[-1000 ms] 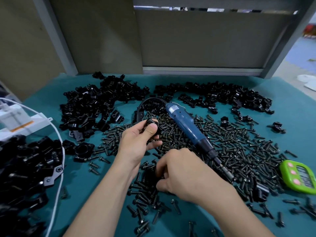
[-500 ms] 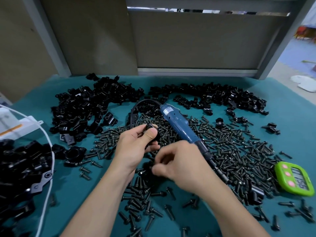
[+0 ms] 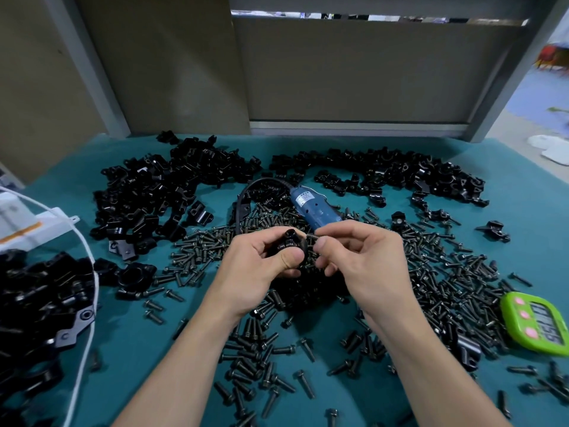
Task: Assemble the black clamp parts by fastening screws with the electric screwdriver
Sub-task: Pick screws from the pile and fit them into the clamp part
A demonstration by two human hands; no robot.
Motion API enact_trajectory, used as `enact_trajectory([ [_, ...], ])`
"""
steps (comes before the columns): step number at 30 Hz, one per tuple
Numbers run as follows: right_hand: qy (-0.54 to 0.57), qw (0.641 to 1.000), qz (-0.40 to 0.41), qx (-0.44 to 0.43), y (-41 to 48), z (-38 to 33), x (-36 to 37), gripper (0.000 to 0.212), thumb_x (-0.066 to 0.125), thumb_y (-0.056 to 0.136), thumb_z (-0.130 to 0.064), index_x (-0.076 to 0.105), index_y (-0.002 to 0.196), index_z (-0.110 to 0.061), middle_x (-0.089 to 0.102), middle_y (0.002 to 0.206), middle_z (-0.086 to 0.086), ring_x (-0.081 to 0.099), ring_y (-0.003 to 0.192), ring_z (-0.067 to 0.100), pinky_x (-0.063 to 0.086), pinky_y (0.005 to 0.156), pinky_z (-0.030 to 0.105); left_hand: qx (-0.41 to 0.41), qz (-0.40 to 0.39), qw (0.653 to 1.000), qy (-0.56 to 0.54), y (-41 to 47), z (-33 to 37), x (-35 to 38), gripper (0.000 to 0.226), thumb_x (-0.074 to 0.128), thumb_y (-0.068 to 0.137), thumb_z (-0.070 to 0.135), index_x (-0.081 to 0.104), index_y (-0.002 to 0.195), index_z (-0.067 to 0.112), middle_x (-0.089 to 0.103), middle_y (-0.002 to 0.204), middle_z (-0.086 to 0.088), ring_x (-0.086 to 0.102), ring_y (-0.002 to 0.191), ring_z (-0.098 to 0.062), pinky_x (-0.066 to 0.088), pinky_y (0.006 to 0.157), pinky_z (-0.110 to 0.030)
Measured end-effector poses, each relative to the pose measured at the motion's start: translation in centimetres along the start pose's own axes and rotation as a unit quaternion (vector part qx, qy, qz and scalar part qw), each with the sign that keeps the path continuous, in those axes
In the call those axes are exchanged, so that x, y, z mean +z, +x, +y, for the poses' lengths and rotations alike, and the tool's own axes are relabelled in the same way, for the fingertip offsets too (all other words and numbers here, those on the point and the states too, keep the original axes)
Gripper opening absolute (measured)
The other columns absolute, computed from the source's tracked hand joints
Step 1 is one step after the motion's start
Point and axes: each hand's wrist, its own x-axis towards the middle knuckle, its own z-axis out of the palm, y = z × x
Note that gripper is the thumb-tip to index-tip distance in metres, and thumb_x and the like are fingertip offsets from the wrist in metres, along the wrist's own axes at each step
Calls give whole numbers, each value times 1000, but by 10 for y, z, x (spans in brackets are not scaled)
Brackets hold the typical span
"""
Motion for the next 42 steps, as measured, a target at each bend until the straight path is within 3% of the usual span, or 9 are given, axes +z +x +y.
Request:
enact_trajectory([
  [6, 6, 999, -32, -7, 1, 0, -3, 18, 80, 81, 5, 79, 84, -13, 72, 64, 13, 68, 54, 20, 53, 52, 23, 7, -18, 1000, -6, -1, 2, -1, 34, 78, 81, 24, 78, 112, 11, 79, 97, -8, 74, 84, -15, 60, 73, -24],
  [15, -44, 998, -48, -11, 3, 4, -4, 15, 85, 81, -5, 80, 78, -19, 70, 59, 11, 61, 50, 18, 50, 49, 23, 28, -45, 996, 72, -2, 1, -4, 23, 84, 84, 24, 81, 106, 30, 79, 97, -5, 72, 87, -14, 63, 84, -38],
  [19, -63, 997, -41, -10, 2, 7, 2, 16, 80, 88, -9, 77, 76, -20, 70, 62, 10, 55, 50, 13, 45, 51, 23, 37, -48, 991, 118, -3, 1, -4, 21, 82, 87, 20, 81, 105, 31, 80, 95, 3, 74, 89, -12, 60, 85, -32],
  [24, -130, 989, -49, -55, -8, 7, 15, 26, 76, 93, -15, 71, 68, -22, 71, 62, -10, 62, 55, 1, 46, 56, 10, 52, -39, 989, 136, -4, -1, -1, 29, 81, 89, 11, 81, 104, 36, 81, 95, 9, 76, 88, -6, 58, 77, -19],
  [26, -120, 989, -27, -76, -8, 6, 15, 26, 75, 94, -15, 71, 69, -23, 69, 61, -11, 62, 55, 0, 45, 55, 9, 54, -36, 992, 106, -3, -1, 0, 25, 79, 89, 14, 81, 103, 34, 80, 92, 4, 75, 82, -8, 60, 75, -24],
  [29, -116, 990, 29, -80, -4, 6, 10, 18, 77, 92, -18, 74, 75, -26, 70, 66, -6, 62, 60, 6, 52, 58, 23, 46, -10, 996, 82, -2, -2, -1, 23, 81, 84, 24, 81, 104, 35, 80, 94, -2, 72, 79, -15, 64, 82, -44],
  [35, -130, 989, 11, -67, -2, 7, 5, 18, 83, 86, -15, 75, 75, -26, 73, 67, -4, 66, 62, 14, 57, 59, 28, 43, -21, 996, 76, 0, -5, -1, 23, 82, 85, 25, 81, 107, 27, 80, 91, 3, 71, 77, -8, 57, 75, -24],
  [39, -94, 994, -21, -56, 1, 10, 4, 20, 79, 89, -13, 74, 73, -24, 68, 60, -5, 57, 54, 6, 45, 52, 19, 52, -23, 994, 92, -1, -4, -3, 22, 83, 85, 26, 80, 106, 32, 80, 92, 5, 72, 79, -7, 57, 78, -27],
  [42, -113, 992, -19, -46, 1, 11, 4, 20, 78, 90, -17, 72, 72, -23, 66, 59, -4, 56, 54, 5, 45, 54, 19, 46, -19, 993, 103, -2, -4, -3, 26, 82, 83, 29, 80, 109, 33, 80, 97, 5, 74, 87, -12, 60, 85, -39],
])
